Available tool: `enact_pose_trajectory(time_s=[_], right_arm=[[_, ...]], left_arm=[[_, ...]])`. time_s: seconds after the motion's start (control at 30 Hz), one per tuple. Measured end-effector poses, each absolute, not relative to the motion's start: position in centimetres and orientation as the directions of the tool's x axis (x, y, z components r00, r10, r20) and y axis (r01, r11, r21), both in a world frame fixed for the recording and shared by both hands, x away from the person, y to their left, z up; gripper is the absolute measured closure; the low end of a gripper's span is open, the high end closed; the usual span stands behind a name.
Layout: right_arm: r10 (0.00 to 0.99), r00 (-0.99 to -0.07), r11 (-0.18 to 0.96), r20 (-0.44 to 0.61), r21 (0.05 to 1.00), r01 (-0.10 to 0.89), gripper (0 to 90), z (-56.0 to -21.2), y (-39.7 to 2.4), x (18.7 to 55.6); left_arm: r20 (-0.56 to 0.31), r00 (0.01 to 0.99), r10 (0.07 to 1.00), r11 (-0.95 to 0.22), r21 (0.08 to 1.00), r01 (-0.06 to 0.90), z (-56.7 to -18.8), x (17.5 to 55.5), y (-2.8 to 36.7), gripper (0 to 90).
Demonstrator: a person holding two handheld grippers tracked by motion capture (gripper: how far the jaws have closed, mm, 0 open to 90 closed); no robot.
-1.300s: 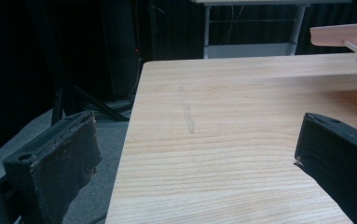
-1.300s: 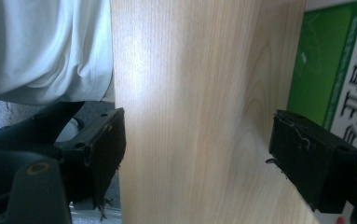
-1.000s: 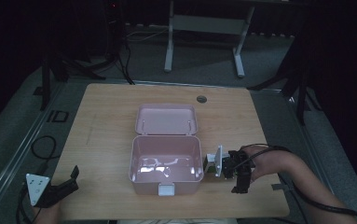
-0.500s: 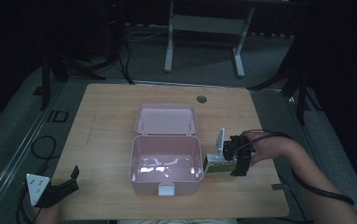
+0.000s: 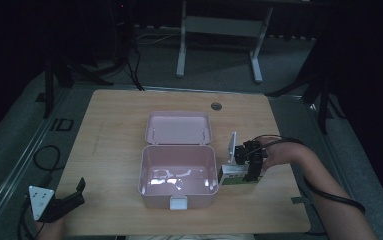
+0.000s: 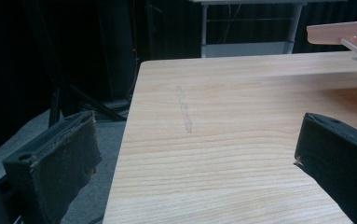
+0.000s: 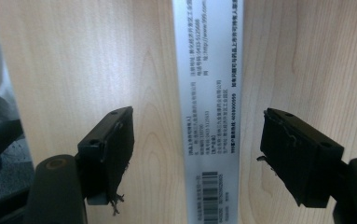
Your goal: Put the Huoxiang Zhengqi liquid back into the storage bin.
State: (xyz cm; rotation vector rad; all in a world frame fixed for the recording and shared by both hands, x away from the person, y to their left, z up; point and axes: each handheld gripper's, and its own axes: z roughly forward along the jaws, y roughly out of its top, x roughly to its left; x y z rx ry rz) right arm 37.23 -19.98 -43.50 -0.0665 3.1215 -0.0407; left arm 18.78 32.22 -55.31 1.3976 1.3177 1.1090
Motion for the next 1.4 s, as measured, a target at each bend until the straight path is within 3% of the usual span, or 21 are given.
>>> enact_pose_trajectory(time_s=[0.6,0.73,0.83,1.4], right_arm=[[-0.024,-0.998,0.997,-0.054,-0.07,-0.021,41.7,-46.3,-20.3,38.2],[-0.035,-0.998,0.996,-0.047,-0.081,-0.031,49.1,-46.8,-20.3,38.2],[-0.036,-0.999,0.996,-0.034,-0.08,-0.033,59.4,-47.0,-20.1,38.1],[-0.044,-0.999,0.992,0.013,-0.118,-0.046,63.0,-46.3,-19.9,37.1]], left_arm=[[0.038,0.04,0.998,-0.045,0.978,0.204,-55.3,18.8,32.2,0.0],[0.039,0.041,0.998,-0.046,0.978,0.205,-55.3,18.8,32.2,0.0],[0.039,0.042,0.998,-0.047,0.977,0.206,-55.3,18.8,32.1,0.0],[0.034,0.043,0.999,-0.042,0.978,0.206,-55.3,18.9,32.1,0.0]])
